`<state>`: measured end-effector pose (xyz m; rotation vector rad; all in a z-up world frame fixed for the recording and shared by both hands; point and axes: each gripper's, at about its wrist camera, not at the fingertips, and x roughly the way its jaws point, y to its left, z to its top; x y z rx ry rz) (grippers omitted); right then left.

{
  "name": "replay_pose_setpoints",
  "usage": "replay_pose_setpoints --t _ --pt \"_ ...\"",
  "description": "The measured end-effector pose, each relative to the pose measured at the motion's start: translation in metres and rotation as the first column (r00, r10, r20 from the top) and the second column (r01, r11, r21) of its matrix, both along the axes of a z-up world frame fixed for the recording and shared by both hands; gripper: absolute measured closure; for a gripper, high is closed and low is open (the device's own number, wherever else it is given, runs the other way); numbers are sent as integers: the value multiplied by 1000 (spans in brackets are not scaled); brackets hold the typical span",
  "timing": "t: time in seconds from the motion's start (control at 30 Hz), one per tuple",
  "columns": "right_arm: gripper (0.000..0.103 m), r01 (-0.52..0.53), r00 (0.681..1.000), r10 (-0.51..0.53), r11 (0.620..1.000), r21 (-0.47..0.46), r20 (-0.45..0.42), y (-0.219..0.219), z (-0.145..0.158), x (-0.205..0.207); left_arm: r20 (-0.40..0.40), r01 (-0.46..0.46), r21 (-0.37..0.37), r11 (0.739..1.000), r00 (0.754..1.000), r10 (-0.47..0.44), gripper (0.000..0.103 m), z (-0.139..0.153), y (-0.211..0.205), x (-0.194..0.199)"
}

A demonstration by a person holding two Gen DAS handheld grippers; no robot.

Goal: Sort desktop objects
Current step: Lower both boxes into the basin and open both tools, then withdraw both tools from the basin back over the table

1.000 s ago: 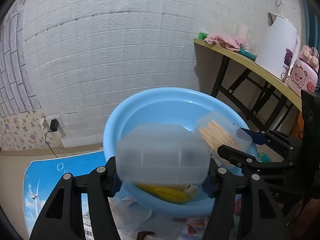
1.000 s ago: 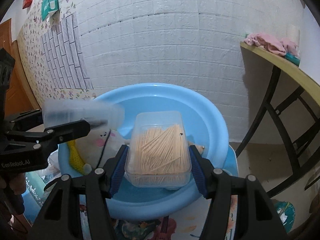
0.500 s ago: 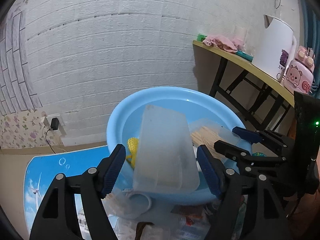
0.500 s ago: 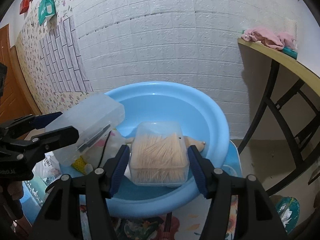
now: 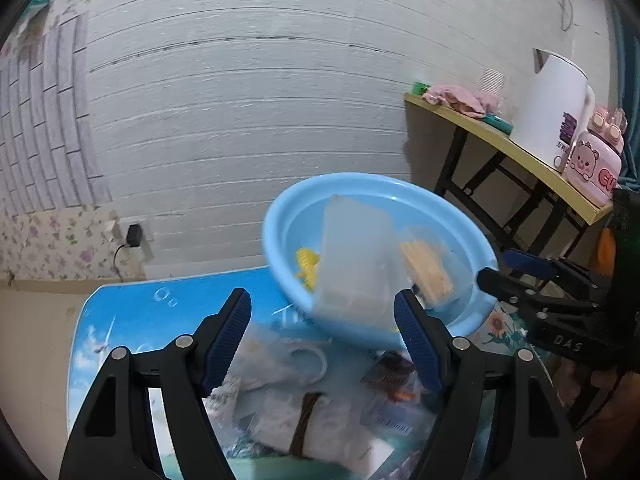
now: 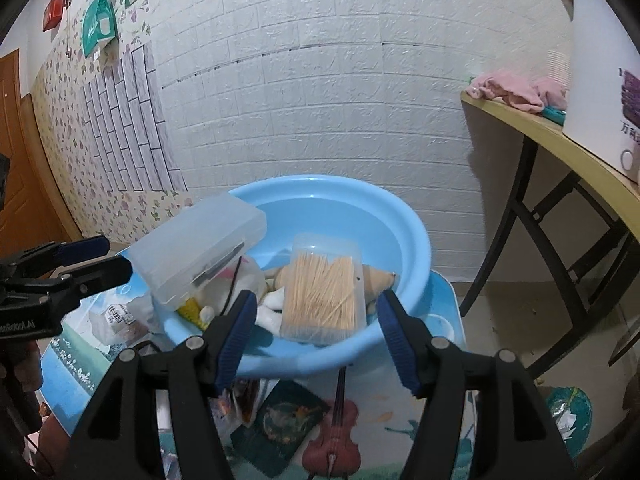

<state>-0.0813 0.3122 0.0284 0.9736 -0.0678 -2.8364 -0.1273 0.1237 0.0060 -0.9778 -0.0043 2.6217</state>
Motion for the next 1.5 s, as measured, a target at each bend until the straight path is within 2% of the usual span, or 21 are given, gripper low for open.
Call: replay_pose_setpoints --t 0.27,0.33,0.37,0.47,0.6,0.8,1.17,1.5 --pt "41 -5 1000 5 1000 3 4 -6 2 22 22 -59 -14 998 998 60 29 -10 -30 22" --pt "41 -15 1000 15 1000 5 5 -11 1 26 37 -77 -15 997 996 78 25 -15 -38 26" --pt "40 -24 1000 24 1000 8 9 -15 1 27 42 -83 -12 996 996 84 19 -16 -42 28" --pt "40 -51 999 50 999 19 13 -30 0 28 53 -102 -4 995 993 102 16 -21 -53 33" --pt "34 -91 996 91 994 60 3 -55 -1 25 61 -131 -11 991 989 131 11 -26 -64 36" --pt "34 -119 993 119 989 82 9 -79 -7 7 83 -148 -24 989 985 150 10 -36 -77 32" --pt "33 -44 999 41 996 83 34 -66 -13 -20 160 -158 -19 987 974 159 10 -69 -94 13" --pt "33 16 998 -22 995 94 63 -55 -19 -36 186 -166 -28 986 968 168 10 -88 -99 -3"
